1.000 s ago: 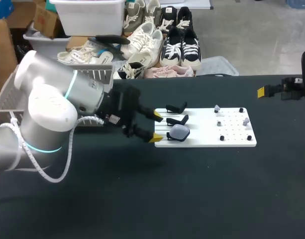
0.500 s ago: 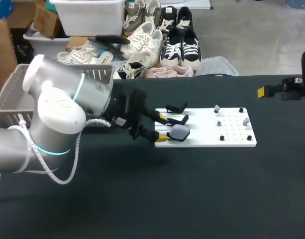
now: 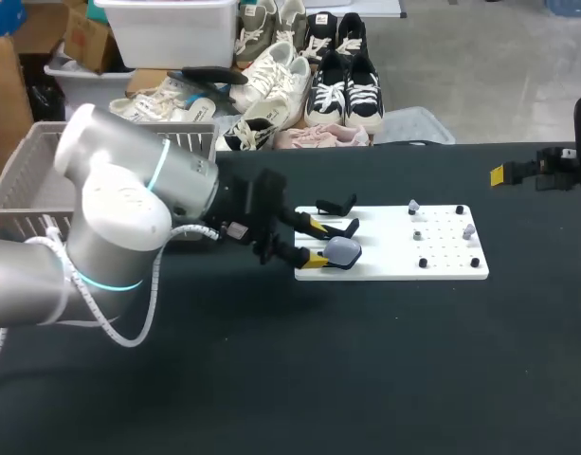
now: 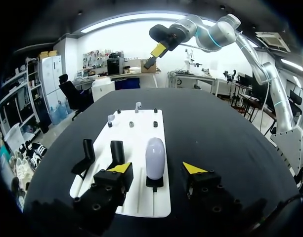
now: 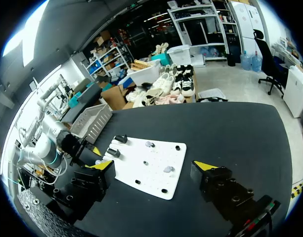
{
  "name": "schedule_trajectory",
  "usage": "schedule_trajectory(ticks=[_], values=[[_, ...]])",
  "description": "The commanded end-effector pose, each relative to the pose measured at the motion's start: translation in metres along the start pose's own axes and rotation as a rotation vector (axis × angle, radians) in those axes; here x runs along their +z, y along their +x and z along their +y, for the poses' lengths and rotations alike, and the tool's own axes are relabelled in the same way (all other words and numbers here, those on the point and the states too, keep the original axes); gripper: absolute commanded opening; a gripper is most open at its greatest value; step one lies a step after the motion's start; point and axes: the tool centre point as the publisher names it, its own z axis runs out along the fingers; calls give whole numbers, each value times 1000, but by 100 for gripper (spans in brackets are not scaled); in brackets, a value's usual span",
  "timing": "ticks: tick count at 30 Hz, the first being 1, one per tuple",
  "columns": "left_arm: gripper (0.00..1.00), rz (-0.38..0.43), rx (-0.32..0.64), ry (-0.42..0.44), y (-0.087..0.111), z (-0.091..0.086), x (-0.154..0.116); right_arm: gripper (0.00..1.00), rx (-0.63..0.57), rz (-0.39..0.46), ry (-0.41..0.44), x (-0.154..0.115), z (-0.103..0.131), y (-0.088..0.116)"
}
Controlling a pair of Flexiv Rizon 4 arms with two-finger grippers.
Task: Pick up each earbud case from the left stands, insert the matching earbuds, close the lid, and place the case in the box.
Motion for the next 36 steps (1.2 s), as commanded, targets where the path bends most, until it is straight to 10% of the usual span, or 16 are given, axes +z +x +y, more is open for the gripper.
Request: schedule_trajectory(ticks=[1,36], values=[[64,-3,-2,6,1,4,5,100,-1,0,-6,0,-1,0],[50,-36,-55,-4,1,8,20,100,-1,0,-6,0,-1,0]])
